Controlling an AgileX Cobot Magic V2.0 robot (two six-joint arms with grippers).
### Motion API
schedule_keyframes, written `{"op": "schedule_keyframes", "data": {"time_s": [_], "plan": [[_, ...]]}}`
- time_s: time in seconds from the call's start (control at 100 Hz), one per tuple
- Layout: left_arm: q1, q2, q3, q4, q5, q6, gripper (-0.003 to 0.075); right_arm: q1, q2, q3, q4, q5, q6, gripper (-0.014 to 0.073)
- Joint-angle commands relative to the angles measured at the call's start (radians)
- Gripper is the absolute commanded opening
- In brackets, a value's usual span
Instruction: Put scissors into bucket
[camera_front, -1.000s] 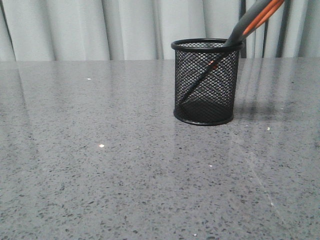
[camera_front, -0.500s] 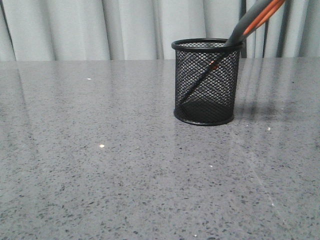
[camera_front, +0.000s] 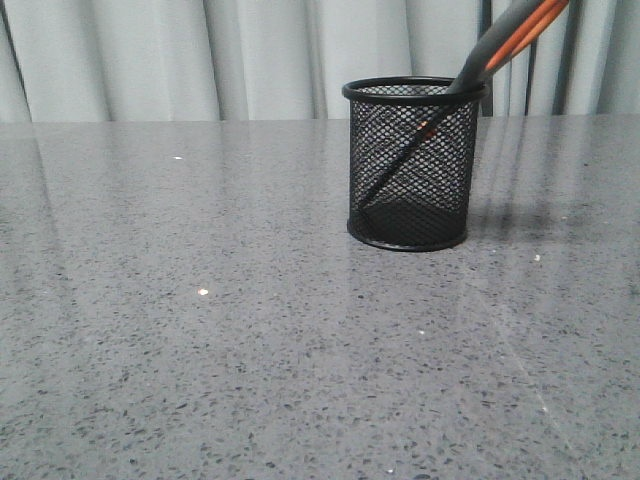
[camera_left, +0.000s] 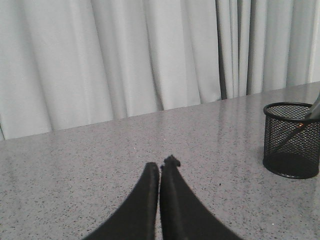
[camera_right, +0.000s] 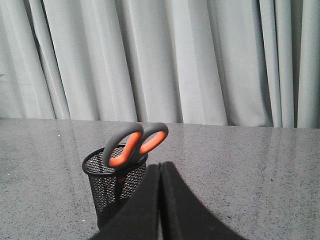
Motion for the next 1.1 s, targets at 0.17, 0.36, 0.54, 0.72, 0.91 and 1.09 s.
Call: {"op": "schedule_keyframes", "data": {"time_s": [0.17,0.36,0.54,0.72,0.91,1.09], "plan": [[0.003,-0.009,-0.021,0.022,-0.064,-0.015,-0.002,-0.003,0.009,-0.026,-0.001,-0.088,0.0,-0.0066],[0.046,-0.009,0.059,0.542,-0.117,-0.64,-0.002,-0.003,0.009,-0.026,-0.001,-0.088,0.0,-0.0066],[0.147,-0.021,0.18,0.579,-0.148,-0.715,-0.002,-0.003,0.009,-0.026,-0.001,-0.088,0.0,-0.0066],[0.196,-0.029,0.248,0.579,-0.199,-0.72,-0.002,-0.003,0.009,-0.026,-0.001,-0.088,0.0,-0.0066],[0.221,-0.029,0.249,0.594,-0.201,-0.72,-0.002,-0.003,0.009,-0.026,-0.001,-0.088,0.0,-0.0066],[0.225,-0.029,0.249,0.594,-0.199,-0.72,-0.002,-0.003,0.009,-0.026,-0.001,-0.088,0.0,-0.0066]]}}
